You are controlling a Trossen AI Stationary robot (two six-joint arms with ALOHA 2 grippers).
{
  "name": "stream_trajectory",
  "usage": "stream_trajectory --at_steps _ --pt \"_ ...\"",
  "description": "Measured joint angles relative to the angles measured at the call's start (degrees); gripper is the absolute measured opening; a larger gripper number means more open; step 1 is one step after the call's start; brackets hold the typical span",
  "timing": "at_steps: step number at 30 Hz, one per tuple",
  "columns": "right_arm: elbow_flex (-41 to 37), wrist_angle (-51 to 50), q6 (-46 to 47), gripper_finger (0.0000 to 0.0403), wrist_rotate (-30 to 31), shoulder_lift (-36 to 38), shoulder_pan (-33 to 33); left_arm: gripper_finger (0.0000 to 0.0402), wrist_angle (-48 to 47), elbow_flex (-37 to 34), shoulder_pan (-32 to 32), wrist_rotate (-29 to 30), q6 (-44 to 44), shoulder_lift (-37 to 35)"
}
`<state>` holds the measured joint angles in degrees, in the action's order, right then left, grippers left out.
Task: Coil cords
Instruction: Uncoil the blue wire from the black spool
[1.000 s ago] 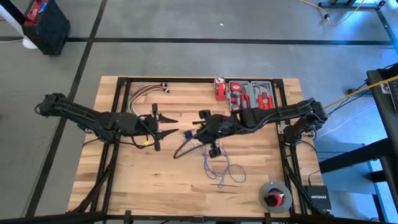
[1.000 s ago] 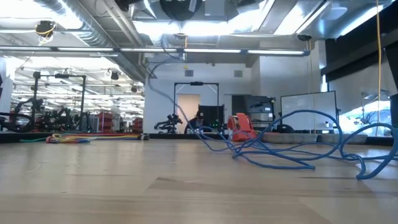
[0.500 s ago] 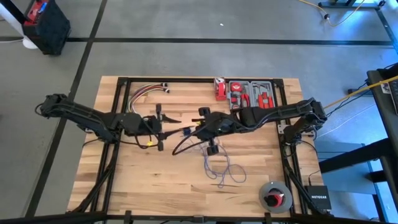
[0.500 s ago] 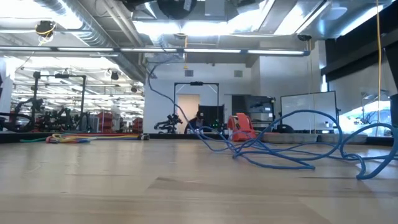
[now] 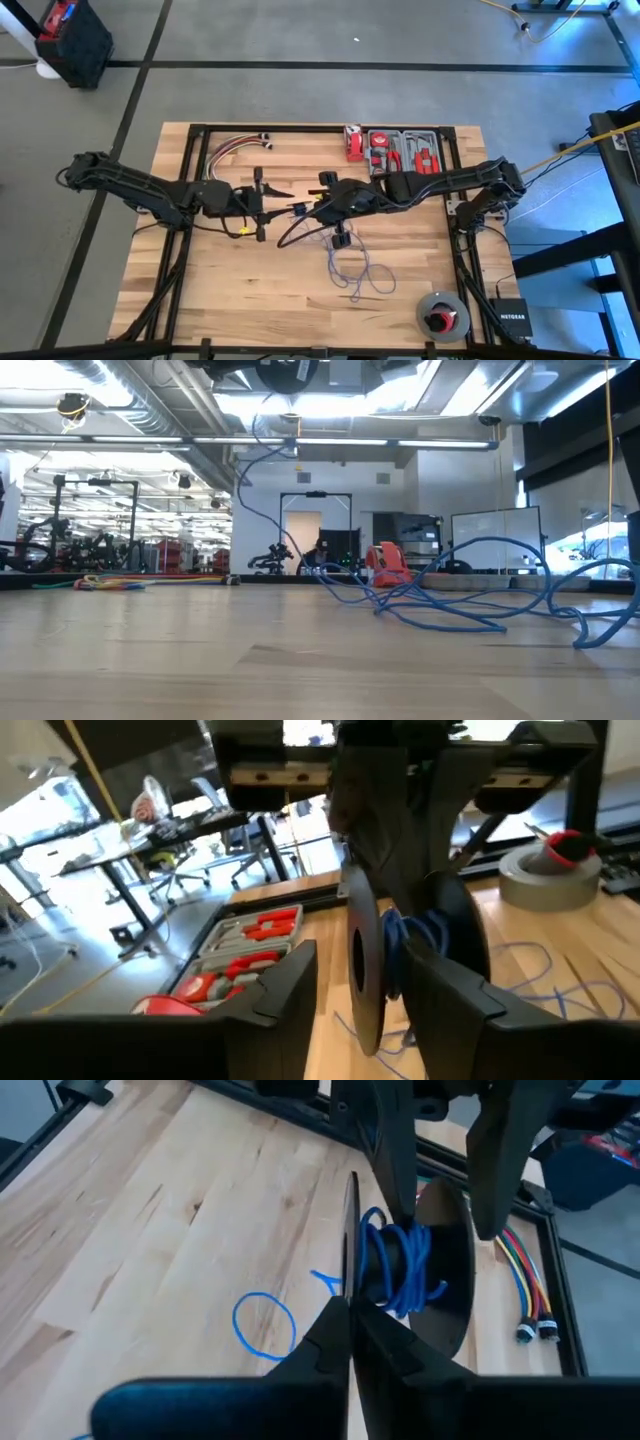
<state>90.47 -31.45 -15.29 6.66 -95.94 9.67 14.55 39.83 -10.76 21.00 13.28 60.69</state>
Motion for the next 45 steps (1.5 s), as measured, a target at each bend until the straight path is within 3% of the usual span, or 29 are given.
stream_trajectory --at_steps 3,8,17,21,25,28,30,34,38,40,43,45 --pt "-0.62 -0.15 0.24 0.0008 -0.50 0.00 0.00 0.0105 0.03 0.00 0.00 -2.04 1.44 0.06" --pt "-0.71 1.02 0.33 0.0009 -0.58 0.00 0.00 0.0015 0.04 -0.02 0.00 -2.39 4.30 -0.02" --pt "-0.53 1.33 1.99 0.0010 0.16 0.00 0.04 0.0004 1.03 -0.02 0.01 -0.27 4.62 -0.12" --pt "5.94 -10.63 4.93 0.0034 9.73 -0.03 1.52 0.0003 1.01 0.00 -0.60 5.30 4.79 -0.67" --pt "13.91 -30.05 16.42 0.0077 21.36 0.44 5.54 0.0002 1.08 0.00 -1.60 11.13 4.85 -1.20" --pt "14.52 -39.20 27.33 0.0106 23.74 0.44 9.13 0.0003 2.68 0.00 -1.70 15.02 4.38 -1.31" --pt "11.22 -39.79 32.66 0.0120 25.90 0.44 11.79 0.0003 5.18 0.00 -1.45 16.36 2.31 -1.12" --pt "-3.27 -25.35 32.46 0.0132 41.05 0.23 16.55 0.0002 10.28 0.00 -1.51 16.46 0.84 0.86" --pt "-19.86 7.03 20.83 0.0131 56.72 0.17 16.87 0.0003 14.30 -0.02 -1.53 16.17 2.47 3.50" --pt "-26.79 27.72 12.89 0.0129 55.63 0.07 15.29 0.0002 15.64 -0.02 -1.50 16.35 3.43 4.14" --pt "-34.19 53.96 5.35 0.0129 44.55 -0.79 12.32 0.0004 16.61 0.00 -1.35 16.25 3.45 4.77" --pt "-36.43 64.73 3.34 0.0129 38.95 -1.68 9.99 0.0003 16.64 0.00 -1.29 16.15 3.45 4.81"
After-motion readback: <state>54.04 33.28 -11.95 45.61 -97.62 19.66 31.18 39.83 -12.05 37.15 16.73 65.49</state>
